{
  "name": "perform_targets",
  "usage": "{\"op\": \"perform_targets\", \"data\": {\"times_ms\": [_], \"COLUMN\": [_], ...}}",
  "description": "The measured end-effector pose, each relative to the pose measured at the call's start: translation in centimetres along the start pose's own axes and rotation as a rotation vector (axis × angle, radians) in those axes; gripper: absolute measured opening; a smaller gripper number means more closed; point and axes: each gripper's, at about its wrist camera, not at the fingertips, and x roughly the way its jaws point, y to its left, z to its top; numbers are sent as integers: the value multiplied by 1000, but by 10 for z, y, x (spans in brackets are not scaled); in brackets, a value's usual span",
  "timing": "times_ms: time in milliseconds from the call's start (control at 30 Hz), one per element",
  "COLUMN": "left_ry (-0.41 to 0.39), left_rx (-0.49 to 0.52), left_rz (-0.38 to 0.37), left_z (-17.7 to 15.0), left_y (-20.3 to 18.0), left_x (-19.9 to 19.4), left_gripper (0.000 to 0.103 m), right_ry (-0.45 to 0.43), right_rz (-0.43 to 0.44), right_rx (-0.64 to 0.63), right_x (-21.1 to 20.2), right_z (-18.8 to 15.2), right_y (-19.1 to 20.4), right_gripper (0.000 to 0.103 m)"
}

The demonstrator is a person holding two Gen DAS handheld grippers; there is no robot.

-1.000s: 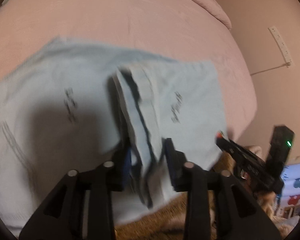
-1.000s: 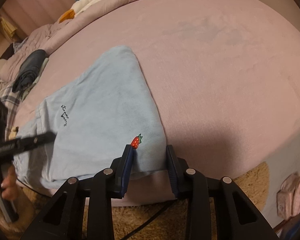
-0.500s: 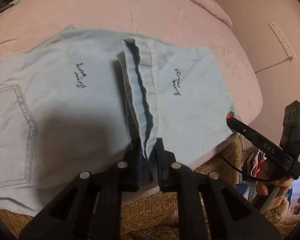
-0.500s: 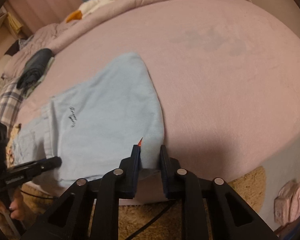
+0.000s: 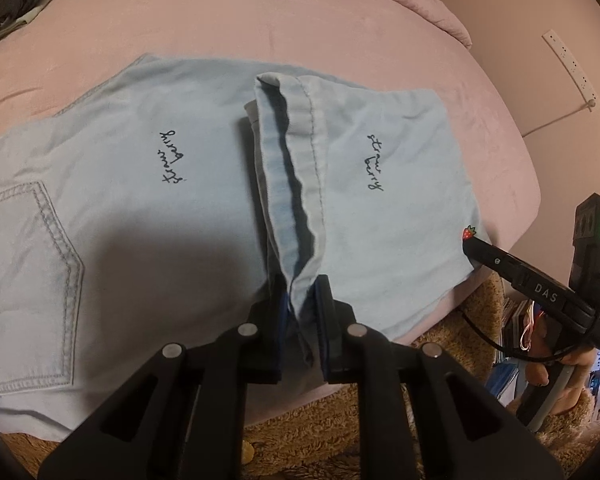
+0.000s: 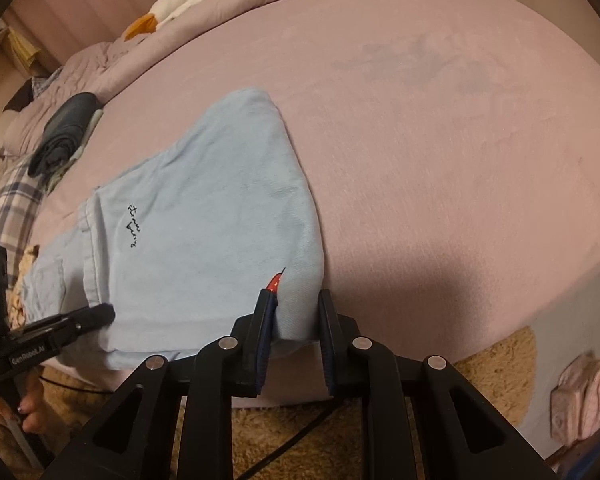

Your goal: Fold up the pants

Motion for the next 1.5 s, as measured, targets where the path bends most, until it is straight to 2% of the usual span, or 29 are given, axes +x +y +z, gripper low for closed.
{"op": "perform_targets", "data": {"times_ms": [667, 1000, 1100, 1133, 1200, 1233, 1267, 1300, 1400, 1500], "left_ry": [-14, -10, -36, -60, -121, -147, -170, -203, -271, -331], "left_rx": [-37, -80, -79, -72, -62, -63, -66, -70, -99, -163], "left_rz": [-13, -75, -91, -96, -91, -82, -71, -49, -13, 10], "left_z": [-7, -13, -14, -15, -16, -18, -19, -21, -28, -36], "left_y": [4, 13, 12, 12, 14, 17, 19, 24, 39, 60], "left_x": [-5, -19, -32, -39, -57, -64, -71, -82, -104, -125], "left_gripper": [16, 20, 21, 25, 42, 54, 61, 62, 72, 79], "right_ry": [0, -6, -3, -2, -16, -27, -43, -77, -144, -177], "right_rz": [-29, -48, -46, -48, -65, -81, -104, -136, -156, -106], "right_rx": [-5, 9, 24, 26, 19, 11, 1, -16, -71, -117], "right_x": [1, 2, 0, -1, -7, -9, -12, -18, -27, -32], "right_z": [1, 0, 2, 3, 7, 9, 11, 15, 23, 31], "right_y": [4, 8, 8, 8, 12, 14, 17, 22, 39, 60], "right_gripper": [20, 21, 22, 22, 25, 29, 41, 52, 66, 71]}}
